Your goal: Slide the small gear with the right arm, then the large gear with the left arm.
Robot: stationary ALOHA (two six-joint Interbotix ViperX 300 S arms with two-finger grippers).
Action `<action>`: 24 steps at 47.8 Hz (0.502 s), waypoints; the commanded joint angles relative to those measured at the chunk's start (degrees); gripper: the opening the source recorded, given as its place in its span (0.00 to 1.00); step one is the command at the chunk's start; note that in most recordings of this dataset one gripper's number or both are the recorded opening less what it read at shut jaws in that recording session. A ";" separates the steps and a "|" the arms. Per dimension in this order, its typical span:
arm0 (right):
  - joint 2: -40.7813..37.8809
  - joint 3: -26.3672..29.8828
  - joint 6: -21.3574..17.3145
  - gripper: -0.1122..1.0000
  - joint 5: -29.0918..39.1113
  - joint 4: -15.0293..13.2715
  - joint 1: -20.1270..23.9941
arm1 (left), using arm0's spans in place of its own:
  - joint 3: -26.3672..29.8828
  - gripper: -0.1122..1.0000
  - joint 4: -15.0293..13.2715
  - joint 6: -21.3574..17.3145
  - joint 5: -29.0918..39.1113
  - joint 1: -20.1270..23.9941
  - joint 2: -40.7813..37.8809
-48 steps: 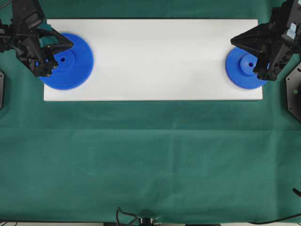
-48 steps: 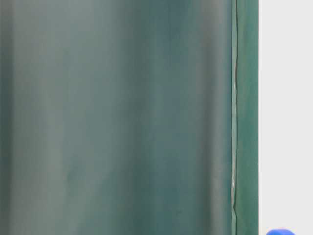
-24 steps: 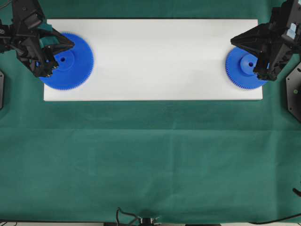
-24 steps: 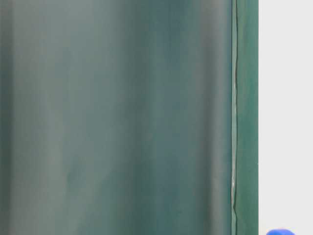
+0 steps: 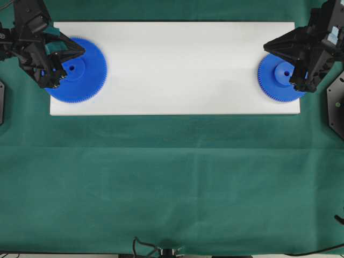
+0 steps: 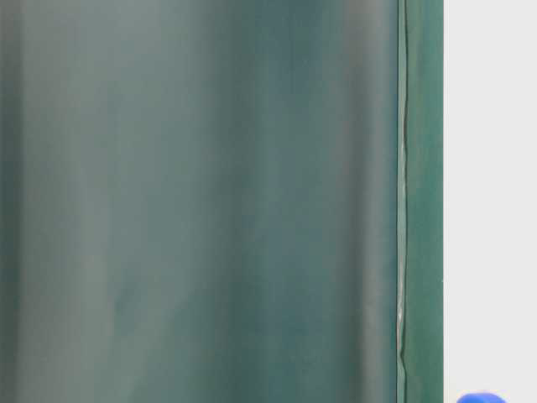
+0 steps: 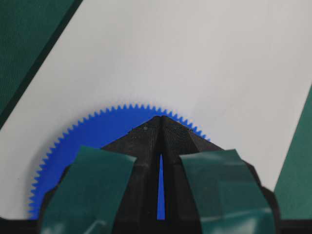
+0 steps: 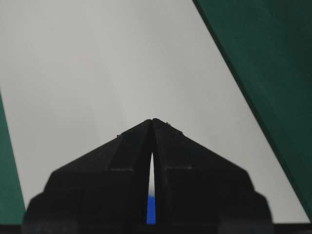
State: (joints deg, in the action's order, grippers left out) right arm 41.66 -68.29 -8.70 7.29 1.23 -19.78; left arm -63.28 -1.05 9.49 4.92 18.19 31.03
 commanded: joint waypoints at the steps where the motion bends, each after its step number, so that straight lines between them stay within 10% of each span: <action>1: 0.00 0.97 0.00 0.57 -0.53 0.09 0.09 | 1.23 0.10 0.09 -0.09 -0.35 -0.09 0.35; 24: 0.00 1.32 -0.09 0.57 -0.88 0.09 4.22 | 1.32 0.10 0.09 -0.18 -0.70 -3.87 0.35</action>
State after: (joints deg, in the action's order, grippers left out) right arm 41.66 -68.29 -8.70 7.21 1.14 -16.70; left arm -63.28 -1.14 9.32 4.92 15.12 30.94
